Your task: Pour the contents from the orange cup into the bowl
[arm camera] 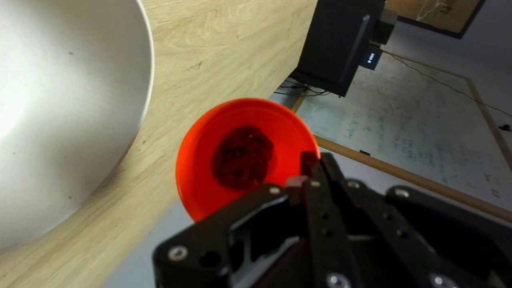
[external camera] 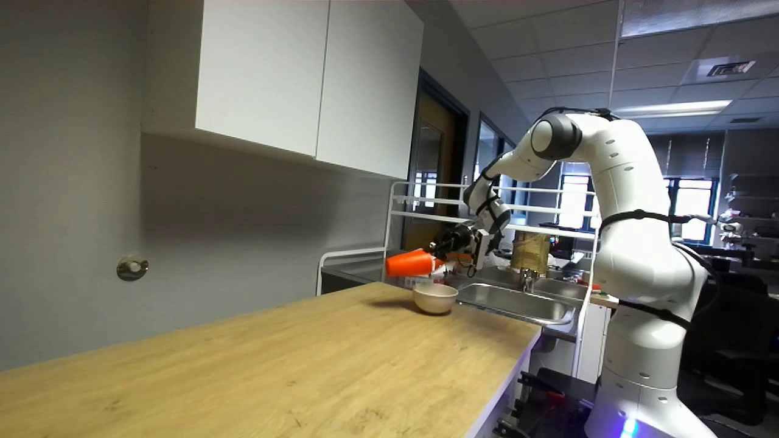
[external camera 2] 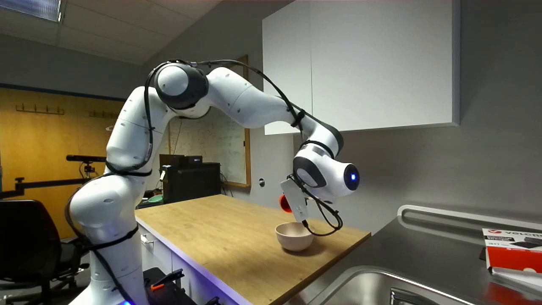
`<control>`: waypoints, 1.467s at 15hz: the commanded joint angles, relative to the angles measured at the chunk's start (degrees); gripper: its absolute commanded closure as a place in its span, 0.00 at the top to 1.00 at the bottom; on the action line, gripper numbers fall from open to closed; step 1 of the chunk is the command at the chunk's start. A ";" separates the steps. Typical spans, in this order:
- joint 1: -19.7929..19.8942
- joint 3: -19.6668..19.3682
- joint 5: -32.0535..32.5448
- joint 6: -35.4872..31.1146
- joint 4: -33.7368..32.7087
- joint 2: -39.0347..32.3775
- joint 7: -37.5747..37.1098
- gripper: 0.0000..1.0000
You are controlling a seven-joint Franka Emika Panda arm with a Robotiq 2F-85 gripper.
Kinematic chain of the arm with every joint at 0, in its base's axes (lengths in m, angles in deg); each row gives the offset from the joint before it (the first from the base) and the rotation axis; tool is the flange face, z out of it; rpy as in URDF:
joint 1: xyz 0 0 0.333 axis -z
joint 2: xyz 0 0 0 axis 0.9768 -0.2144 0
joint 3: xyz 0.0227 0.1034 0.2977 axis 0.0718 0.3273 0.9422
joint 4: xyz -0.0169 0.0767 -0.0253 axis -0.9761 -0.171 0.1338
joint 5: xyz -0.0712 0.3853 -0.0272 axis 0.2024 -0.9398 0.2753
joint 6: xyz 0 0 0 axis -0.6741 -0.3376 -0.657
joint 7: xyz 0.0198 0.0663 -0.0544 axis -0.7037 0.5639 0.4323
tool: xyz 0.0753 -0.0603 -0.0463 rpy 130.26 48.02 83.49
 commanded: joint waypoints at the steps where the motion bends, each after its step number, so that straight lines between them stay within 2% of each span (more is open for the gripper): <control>1: 0.96 -0.96 -3.41 5.65 -0.91 -2.13 1.70 0.01; 10: 1.75 -0.96 -8.47 15.56 -5.27 -9.29 1.84 0.01; 22: 3.51 -0.22 -14.17 23.47 -17.13 -20.59 0.47 0.01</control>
